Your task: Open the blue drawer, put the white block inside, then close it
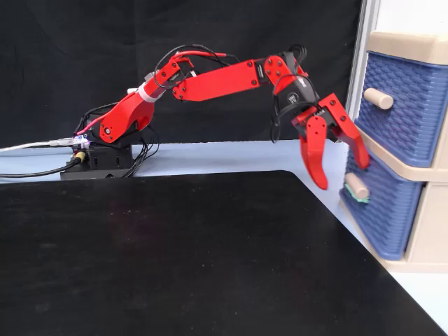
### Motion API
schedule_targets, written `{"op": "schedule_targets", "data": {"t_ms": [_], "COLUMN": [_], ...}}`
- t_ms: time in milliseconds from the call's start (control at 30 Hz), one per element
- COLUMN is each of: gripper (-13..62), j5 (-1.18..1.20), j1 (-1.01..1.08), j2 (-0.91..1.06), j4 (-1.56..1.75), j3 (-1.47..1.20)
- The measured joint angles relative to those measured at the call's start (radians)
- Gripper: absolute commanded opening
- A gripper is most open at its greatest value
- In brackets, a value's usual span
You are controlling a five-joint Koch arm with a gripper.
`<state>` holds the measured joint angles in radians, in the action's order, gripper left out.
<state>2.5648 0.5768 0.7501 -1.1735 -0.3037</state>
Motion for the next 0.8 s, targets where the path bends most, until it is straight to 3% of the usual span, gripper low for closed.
{"op": "schedule_targets", "data": {"t_ms": [267, 467, 600, 733, 800], "gripper": [34.2, 34.0, 33.9, 33.9, 33.8], "j5": [0.064, -0.002, -0.36, -0.836, -0.965], "j1": [-0.002, 0.153, 0.365, 0.581, 0.658], "j2": [0.002, 0.301, 0.617, 0.885, 0.98], "j4": [-0.023, -0.574, -0.81, -0.813, -0.798], "j3": [0.0, 0.0, -0.135, -0.704, -0.874]}}
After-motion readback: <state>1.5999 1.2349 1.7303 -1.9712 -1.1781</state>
